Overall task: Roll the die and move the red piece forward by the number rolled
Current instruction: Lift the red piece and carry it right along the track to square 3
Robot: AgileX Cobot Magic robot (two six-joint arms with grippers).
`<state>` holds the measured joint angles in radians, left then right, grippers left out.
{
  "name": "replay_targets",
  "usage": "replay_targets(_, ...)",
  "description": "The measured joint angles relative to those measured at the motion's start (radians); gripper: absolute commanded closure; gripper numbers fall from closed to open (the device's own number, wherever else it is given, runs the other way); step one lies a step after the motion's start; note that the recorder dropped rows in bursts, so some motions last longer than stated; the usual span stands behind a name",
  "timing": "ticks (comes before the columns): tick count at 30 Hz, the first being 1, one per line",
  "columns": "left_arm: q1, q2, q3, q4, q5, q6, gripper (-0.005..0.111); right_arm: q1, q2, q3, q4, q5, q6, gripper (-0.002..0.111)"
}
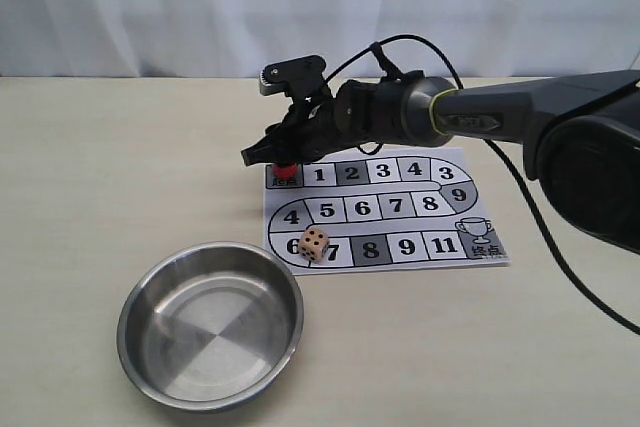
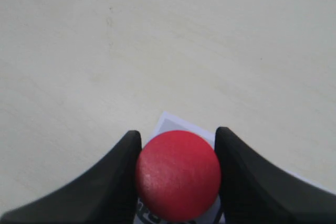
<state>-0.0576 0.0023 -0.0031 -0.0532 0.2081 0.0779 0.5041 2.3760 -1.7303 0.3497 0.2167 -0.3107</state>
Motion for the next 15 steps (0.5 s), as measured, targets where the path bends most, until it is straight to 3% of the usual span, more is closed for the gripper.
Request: replay_targets(15, 0.000, 0.000, 0.000, 0.000, 0.000, 0.000, 0.107, 0.000, -0.086, 0.000, 0.004, 0.069, 0.012, 0.104)
